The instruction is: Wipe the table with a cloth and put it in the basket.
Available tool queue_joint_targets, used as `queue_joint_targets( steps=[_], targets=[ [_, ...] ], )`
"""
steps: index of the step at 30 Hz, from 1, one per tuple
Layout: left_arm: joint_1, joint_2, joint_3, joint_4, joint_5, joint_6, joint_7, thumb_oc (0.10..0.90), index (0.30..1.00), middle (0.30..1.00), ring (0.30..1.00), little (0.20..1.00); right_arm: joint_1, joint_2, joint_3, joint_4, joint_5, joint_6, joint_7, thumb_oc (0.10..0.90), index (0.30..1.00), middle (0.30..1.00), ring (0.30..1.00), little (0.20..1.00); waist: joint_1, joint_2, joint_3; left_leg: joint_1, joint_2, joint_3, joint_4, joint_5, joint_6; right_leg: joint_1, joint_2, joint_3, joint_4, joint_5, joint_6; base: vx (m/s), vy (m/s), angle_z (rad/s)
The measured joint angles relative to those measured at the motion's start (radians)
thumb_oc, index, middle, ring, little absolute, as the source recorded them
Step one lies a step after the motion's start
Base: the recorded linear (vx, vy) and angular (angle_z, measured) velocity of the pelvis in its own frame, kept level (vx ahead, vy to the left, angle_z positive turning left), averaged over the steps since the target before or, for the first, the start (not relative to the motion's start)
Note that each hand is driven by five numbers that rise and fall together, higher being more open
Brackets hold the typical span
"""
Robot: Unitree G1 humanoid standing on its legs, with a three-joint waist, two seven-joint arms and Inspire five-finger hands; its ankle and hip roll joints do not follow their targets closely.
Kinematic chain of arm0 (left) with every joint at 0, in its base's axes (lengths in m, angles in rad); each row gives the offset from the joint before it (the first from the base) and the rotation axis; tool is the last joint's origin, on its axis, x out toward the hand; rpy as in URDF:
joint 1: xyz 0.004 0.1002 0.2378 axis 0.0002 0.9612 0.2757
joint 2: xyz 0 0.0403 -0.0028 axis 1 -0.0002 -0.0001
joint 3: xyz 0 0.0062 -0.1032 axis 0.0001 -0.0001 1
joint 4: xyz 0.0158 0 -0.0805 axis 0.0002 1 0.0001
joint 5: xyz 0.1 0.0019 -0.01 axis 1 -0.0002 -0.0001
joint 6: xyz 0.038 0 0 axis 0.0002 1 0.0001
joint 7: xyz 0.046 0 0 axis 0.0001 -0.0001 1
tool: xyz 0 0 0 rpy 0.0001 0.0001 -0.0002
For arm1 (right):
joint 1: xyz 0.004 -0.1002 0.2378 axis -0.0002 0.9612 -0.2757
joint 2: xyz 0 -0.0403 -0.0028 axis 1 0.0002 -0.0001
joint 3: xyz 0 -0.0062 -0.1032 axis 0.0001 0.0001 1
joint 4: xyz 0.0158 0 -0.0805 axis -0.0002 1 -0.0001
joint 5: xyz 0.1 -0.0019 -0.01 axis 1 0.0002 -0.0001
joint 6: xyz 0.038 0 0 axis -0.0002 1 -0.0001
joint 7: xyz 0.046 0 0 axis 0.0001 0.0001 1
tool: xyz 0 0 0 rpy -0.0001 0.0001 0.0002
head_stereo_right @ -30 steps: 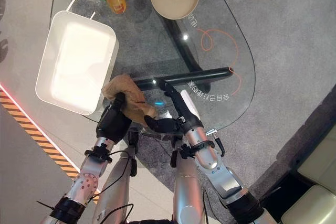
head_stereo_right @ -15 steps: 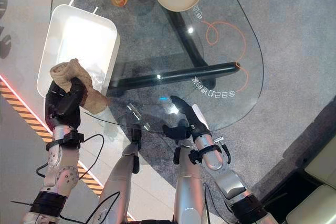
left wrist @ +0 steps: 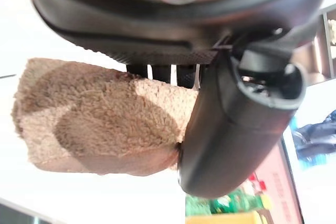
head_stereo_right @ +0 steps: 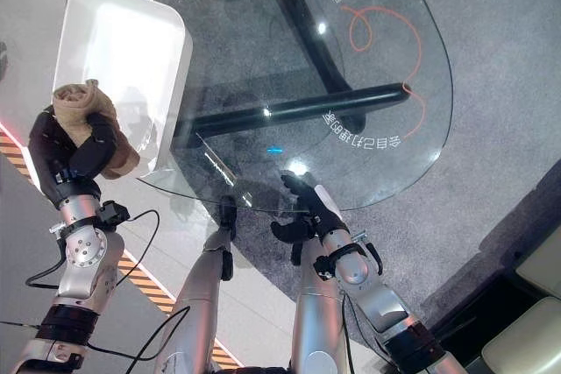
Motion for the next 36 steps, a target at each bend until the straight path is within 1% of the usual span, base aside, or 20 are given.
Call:
queue_joint_targets(
  steps=[5,7,9,11,16,18,21,25,27,28,29,30,32,36],
  targets=[
    [-0.045,0.0,-0.003,0.089,0.065,0.0,0.089,0.1,0.3,0.3,0.3,0.2,-0.04,-0.013,0.011,0.005,0.009,0.022,0.006,0.8,0.9,0.9,0.9,0.9,-0.015,0.0,0.0,-0.024,0.0,0.001,0.009,-0.003,-0.001,-0.018,0.001,0.002,-0.003,0.006,-0.001,0.02,0.085,-0.01],
    [-0.049,0.001,-0.004,0.091,0.073,0.0,0.103,0.1,0.3,0.3,0.3,0.2,-0.056,-0.019,0.012,0.005,0.01,0.03,0.007,0.8,0.9,0.9,0.9,0.9,-0.02,0.0,0.0,-0.032,0.0,0.002,0.013,-0.006,-0.002,-0.026,0.001,0.003,-0.003,0.007,-0.001,0.03,0.108,-0.03],
    [-0.065,0.012,-0.004,0.111,0.156,0.002,0.147,0.1,0.3,0.3,0.3,0.2,-0.079,-0.031,0.015,0.004,0.024,0.038,0.007,0.8,0.9,0.9,0.9,0.9,-0.025,0.0,0.0,-0.049,0.003,0.006,0.024,-0.01,-0.001,-0.04,0.004,0.008,-0.003,0.01,-0.001,0.03,0.092,-0.06],
    [-0.085,0.03,-0.005,0.112,0.199,0.011,0.163,0.1,0.3,0.3,0.3,0.2,-0.093,-0.045,0.014,0.004,0.037,0.04,0.009,0.8,0.9,0.9,0.9,0.9,-0.025,0.0,0.0,-0.057,0.003,0.011,0.024,-0.01,-0.001,-0.051,0.006,0.015,-0.004,0.014,-0.001,0.03,0.095,-0.07],
    [-0.156,0.117,-0.022,0.128,0.333,0.064,0.224,0.1,0.3,0.3,0.3,0.2,-0.13,-0.075,0.013,-0.019,0.041,0.061,0.032,0.8,0.9,0.9,0.9,0.9,-0.028,0.0,-0.001,-0.096,0.008,0.026,0.051,-0.021,0.002,-0.087,0.014,0.029,-0.004,0.026,0.001,0.02,0.062,-0.1],
    [-0.204,0.148,-0.043,0.131,0.379,0.088,0.227,0.1,0.3,0.3,0.3,0.2,-0.142,-0.081,0.009,-0.034,0.041,0.073,0.034,0.8,0.9,0.9,0.9,0.9,-0.029,0.0,-0.001,-0.118,0.009,0.026,0.064,-0.024,0.002,-0.104,0.015,0.03,-0.004,0.029,0.001,0.03,0.067,-0.03],
    [-0.238,0.165,-0.051,0.135,0.442,0.108,0.228,0.1,0.3,0.3,0.3,0.2,-0.159,-0.089,0.008,-0.045,0.041,0.082,0.034,0.8,0.9,0.9,0.9,0.9,-0.036,0.0,-0.001,-0.139,0.009,0.028,0.073,-0.026,0.001,-0.123,0.015,0.031,-0.003,0.033,0.002,0.03,0.046,-0.02],
    [-0.237,0.192,-0.08,0.157,0.492,0.124,0.229,0.1,0.3,0.3,0.3,0.2,-0.168,-0.087,0.016,-0.045,0.058,0.089,0.036,0.8,0.9,0.9,0.9,0.9,-0.044,0.0,-0.001,-0.14,0.013,0.034,0.082,-0.036,-0.002,-0.126,0.019,0.035,-0.001,0.033,0.002,0.01,0.047,-0.05],
    [-0.234,0.194,-0.084,0.168,0.519,0.13,0.247,0.1,0.3,0.3,0.3,0.2,-0.171,-0.089,0.016,-0.047,0.061,0.089,0.036,0.8,0.9,0.9,0.9,0.9,-0.046,0.001,-0.001,-0.146,0.014,0.043,0.089,-0.038,-0.001,-0.133,0.02,0.047,0.001,0.036,0.0,0.04,0.05,-0.07],
    [-0.237,0.197,-0.084,0.168,0.528,0.138,0.263,0.1,0.3,0.3,0.3,0.2,-0.175,-0.095,0.012,-0.057,0.06,0.089,0.036,0.8,0.9,0.9,0.9,0.9,-0.048,0.001,-0.001,-0.156,0.013,0.049,0.089,-0.038,-0.001,-0.146,0.02,0.053,0.002,0.039,0.001,0.01,0.045,-0.09],
    [-0.245,0.2,-0.086,0.177,0.54,0.161,0.267,0.1,0.3,0.3,0.3,0.2,-0.19,-0.098,0.011,-0.053,0.063,0.089,0.037,0.8,0.9,0.9,0.9,0.9,-0.05,0.002,0.0,-0.162,0.012,0.052,0.094,-0.039,0.0,-0.152,0.02,0.053,0.004,0.042,0.003,0.0,0.034,-0.06],
    [-0.248,0.201,-0.093,0.194,0.546,0.169,0.267,0.1,0.3,0.3,0.3,0.2,-0.194,-0.098,0.012,-0.051,0.065,0.091,0.039,0.8,0.9,0.9,0.9,0.9,-0.051,0.003,-0.001,-0.163,0.012,0.053,0.096,-0.039,0.0,-0.155,0.02,0.055,0.006,0.043,0.003,-0.05,0.02,-0.04],
    [-0.272,0.221,-0.122,0.204,0.548,0.214,0.265,0.1,0.3,0.3,0.3,0.2,-0.196,-0.102,0.011,-0.056,0.067,0.093,0.049,0.8,0.9,0.9,0.9,0.9,-0.052,0.003,-0.002,-0.172,0.013,0.053,0.108,-0.045,0.001,-0.162,0.022,0.057,0.013,0.042,0.003,0.0,0.032,-0.02],
    [-0.284,0.219,-0.131,0.241,0.535,0.244,0.259,0.1,0.3,0.3,0.3,0.2,-0.2,-0.104,0.011,-0.057,0.069,0.089,0.057,0.8,0.9,0.9,0.9,0.9,-0.054,0.004,-0.003,-0.178,0.015,0.054,0.11,-0.045,0.001,-0.169,0.025,0.061,0.012,0.047,0.002,0.0,0.025,-0.03]
  ],
)
